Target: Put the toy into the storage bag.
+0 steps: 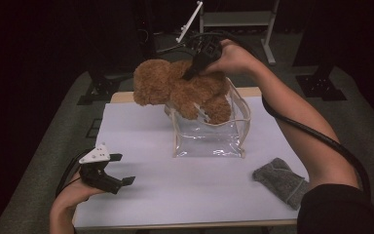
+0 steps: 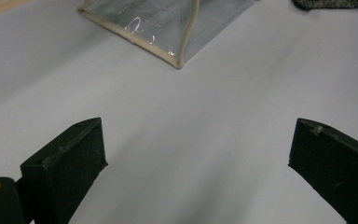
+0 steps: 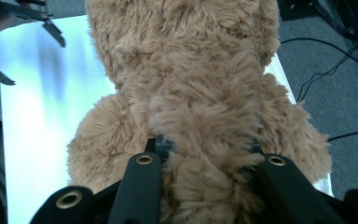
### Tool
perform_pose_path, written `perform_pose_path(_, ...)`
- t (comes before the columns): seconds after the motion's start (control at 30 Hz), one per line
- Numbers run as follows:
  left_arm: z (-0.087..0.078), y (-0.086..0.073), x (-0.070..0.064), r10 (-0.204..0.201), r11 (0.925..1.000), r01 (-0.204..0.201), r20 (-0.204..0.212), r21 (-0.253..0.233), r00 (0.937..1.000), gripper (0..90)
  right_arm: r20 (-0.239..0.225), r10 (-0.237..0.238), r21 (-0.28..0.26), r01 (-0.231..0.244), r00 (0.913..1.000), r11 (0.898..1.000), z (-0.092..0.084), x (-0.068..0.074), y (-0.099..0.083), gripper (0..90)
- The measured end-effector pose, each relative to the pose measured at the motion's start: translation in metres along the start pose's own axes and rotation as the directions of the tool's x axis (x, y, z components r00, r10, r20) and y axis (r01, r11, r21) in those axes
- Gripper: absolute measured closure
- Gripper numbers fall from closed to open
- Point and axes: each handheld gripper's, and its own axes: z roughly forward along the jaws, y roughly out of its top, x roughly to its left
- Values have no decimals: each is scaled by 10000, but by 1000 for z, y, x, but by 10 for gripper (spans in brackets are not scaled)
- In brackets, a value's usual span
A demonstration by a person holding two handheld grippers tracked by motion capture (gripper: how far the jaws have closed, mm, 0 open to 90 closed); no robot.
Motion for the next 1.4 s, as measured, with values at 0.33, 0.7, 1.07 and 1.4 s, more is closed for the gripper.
perform_pose_path(0.33, -2, -1, 0, -34, 10000, 34, -28, -33, 10000, 27, 418, 959, -26, -958, 9945, 9954, -3, -32, -30, 702)
perform_pose_path(0.7, 2, -1, -1, 15, 9999, -15, 22, 101, 10000, 27, 719, 1505, -350, -1483, 9860, 9883, -17, -45, -47, 703)
perform_pose_path(1.07, 1, 0, -2, 48, 10000, -48, 66, 62, 10000, 28, 875, 1666, -321, -1644, 9821, 9859, -12, -47, -57, 702)
perform_pose_path(1.4, 2, 0, -3, 20, 10000, -20, 91, 66, 10000, 27, 630, 1537, 73, -1544, 9861, 9880, 8, -31, -73, 701)
